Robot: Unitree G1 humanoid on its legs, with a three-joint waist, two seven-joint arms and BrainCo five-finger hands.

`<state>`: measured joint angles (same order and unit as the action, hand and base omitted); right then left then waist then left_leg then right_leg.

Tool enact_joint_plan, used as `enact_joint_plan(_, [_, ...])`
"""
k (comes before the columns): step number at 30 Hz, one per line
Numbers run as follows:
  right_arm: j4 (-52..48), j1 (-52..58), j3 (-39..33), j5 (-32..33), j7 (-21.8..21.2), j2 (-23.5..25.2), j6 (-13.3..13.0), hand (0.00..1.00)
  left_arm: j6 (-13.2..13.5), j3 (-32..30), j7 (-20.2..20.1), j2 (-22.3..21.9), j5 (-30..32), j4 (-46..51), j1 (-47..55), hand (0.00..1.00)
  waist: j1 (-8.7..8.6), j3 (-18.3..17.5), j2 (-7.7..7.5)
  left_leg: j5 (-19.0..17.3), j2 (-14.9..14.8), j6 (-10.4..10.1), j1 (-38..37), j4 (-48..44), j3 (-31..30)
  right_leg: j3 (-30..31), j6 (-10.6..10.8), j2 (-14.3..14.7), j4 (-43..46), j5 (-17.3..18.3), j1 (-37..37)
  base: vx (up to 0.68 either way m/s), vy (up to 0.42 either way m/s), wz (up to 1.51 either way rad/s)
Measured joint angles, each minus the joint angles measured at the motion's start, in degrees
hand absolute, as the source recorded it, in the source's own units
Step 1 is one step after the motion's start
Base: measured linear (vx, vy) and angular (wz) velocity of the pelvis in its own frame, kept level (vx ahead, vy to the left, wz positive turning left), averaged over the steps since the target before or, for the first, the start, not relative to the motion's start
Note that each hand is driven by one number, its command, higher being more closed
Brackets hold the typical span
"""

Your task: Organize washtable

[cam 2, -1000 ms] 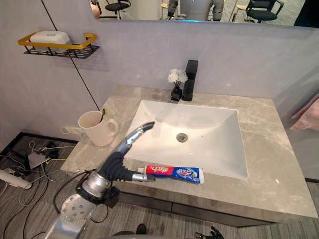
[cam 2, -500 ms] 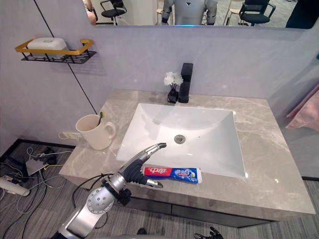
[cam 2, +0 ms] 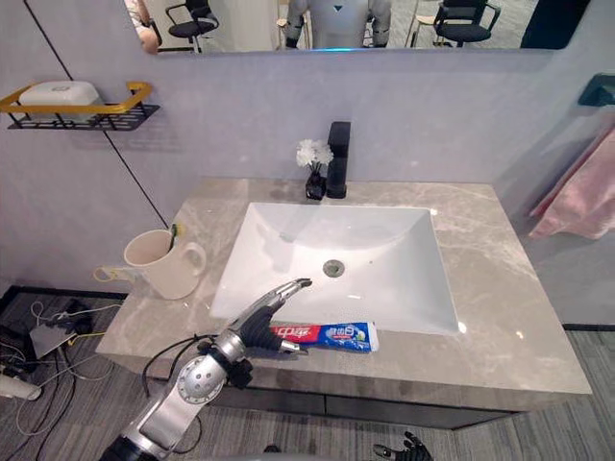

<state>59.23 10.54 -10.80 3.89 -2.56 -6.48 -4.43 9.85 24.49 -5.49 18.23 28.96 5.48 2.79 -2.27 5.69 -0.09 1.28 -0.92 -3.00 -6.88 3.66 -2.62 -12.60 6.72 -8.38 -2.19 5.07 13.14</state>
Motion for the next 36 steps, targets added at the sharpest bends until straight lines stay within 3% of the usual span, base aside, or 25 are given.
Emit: enact_joint_plan(36, [-0.1, 0.0, 0.5, 0.0, -0.1, -0.1, 0.0, 0.00, 0.0, -4.9, 0.6, 0.6, 7.2, -0.3, 3.2, 0.00, 0.03, 0.0, 0.32, 0.0, -0.4, 0.0, -0.5, -0.5, 0.1, 0.2, 0.0, 0.2, 0.4, 0.0, 0.6, 0.00, -0.001, 0.00])
